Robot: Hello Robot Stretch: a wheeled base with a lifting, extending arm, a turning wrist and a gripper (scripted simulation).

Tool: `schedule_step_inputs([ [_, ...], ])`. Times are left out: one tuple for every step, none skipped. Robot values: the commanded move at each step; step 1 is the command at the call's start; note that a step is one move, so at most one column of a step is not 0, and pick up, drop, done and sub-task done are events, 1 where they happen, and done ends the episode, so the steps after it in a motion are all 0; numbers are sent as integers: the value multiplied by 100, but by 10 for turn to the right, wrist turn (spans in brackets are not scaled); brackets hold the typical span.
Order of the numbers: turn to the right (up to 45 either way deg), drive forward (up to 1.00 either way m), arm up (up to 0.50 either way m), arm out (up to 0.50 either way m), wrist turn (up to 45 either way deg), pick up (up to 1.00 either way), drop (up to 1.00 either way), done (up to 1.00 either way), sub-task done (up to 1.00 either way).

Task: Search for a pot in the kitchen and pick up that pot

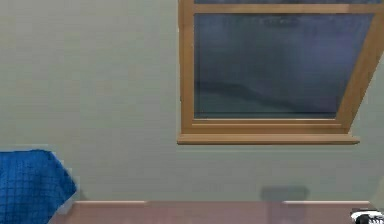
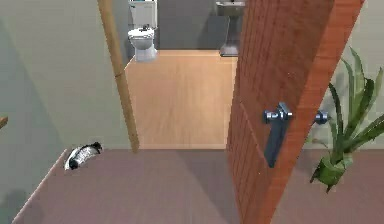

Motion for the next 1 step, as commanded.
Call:
schedule_step_inputs([
  [450, 0, 0, 0, 0, 0, 0, 0, 0],
])
